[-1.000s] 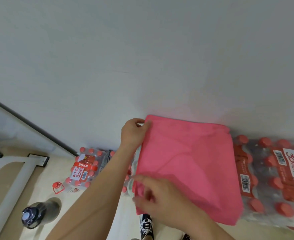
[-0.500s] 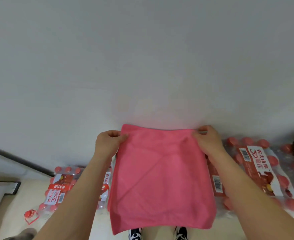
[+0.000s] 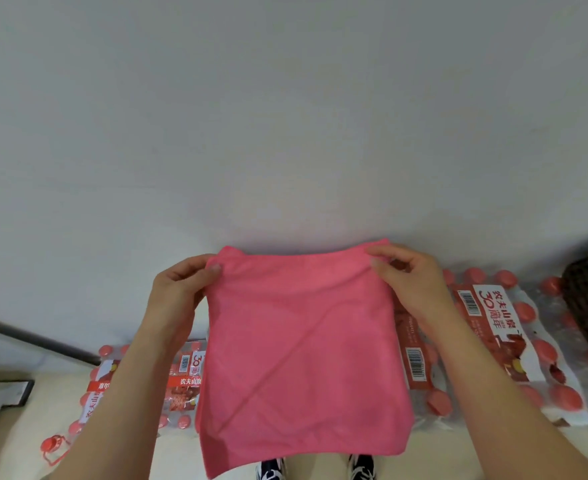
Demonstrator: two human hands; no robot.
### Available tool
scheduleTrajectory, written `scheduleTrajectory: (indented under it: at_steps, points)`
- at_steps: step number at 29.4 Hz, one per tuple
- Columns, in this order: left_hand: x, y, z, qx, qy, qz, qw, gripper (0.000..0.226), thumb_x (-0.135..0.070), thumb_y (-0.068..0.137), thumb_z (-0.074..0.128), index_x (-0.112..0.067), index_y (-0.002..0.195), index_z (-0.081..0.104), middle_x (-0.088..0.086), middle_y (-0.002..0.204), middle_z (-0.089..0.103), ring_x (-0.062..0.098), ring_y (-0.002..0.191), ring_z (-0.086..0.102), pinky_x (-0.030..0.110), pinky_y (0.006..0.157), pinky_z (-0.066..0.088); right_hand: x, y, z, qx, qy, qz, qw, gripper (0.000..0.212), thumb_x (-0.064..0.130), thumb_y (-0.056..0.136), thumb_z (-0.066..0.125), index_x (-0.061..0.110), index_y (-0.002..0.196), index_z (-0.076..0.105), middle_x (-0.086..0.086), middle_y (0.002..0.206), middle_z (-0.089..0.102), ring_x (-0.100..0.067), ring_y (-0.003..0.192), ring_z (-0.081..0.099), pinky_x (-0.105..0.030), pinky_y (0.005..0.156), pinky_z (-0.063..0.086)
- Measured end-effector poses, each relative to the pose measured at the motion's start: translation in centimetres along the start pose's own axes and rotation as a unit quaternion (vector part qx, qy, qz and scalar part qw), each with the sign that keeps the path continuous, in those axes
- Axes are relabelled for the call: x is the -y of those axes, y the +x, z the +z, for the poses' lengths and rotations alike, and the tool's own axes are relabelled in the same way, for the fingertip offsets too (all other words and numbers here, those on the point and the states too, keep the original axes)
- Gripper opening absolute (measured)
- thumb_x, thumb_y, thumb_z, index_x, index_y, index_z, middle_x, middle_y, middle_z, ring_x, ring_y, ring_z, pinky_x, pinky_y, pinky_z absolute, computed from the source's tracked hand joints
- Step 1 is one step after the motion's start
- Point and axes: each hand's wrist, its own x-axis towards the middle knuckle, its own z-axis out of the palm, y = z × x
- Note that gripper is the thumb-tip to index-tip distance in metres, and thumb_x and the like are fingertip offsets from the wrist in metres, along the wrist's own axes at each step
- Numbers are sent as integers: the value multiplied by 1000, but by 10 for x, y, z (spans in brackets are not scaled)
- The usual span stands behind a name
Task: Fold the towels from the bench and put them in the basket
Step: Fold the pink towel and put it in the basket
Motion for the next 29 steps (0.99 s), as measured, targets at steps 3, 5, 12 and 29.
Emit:
scheduleTrajectory:
  at_steps: [3, 5, 12, 29]
  points:
    - [-4, -1, -1, -34, -9, 35, 999, 10, -9, 80, 71, -12, 88, 74, 6, 89, 72, 17, 86, 64, 26, 79, 52, 4, 0, -3, -37, 53, -18, 998, 25, -1, 79, 72, 23, 86, 73, 8, 81, 67, 0, 76, 57, -13, 78, 44]
    - [-7, -2, -1, -41, -13, 44, 998, 7, -15, 74, 75, -17, 81, 75, 6, 84, 70, 18, 83, 63, 29, 79, 51, 5, 2, -9, -11, 85, -4, 996, 35, -6, 77, 71, 24, 95, 69, 2, 82, 65, -6, 77, 58, -19, 75, 47]
    - [-15, -6, -5, 20, -29, 28, 999, 16, -22, 64, 77, -16, 78, 75, 6, 79, 69, 16, 76, 63, 25, 69, 53, 24, -3, -34, 171, 2, 54, 984, 34, -15, 75, 67, 18, 84, 72, 3, 77, 70, -12, 75, 61, -26, 75, 51]
    - [-31, -55, -2, 153, 162, 71, 972, 15, -13, 69, 77, -4, 81, 75, 20, 86, 69, 21, 81, 65, 32, 79, 53, 77, -7, 106, 404, -77, -18, 911, 21, 15, 87, 69, 13, 108, 71, -2, 103, 73, -5, 90, 65, -20, 87, 50]
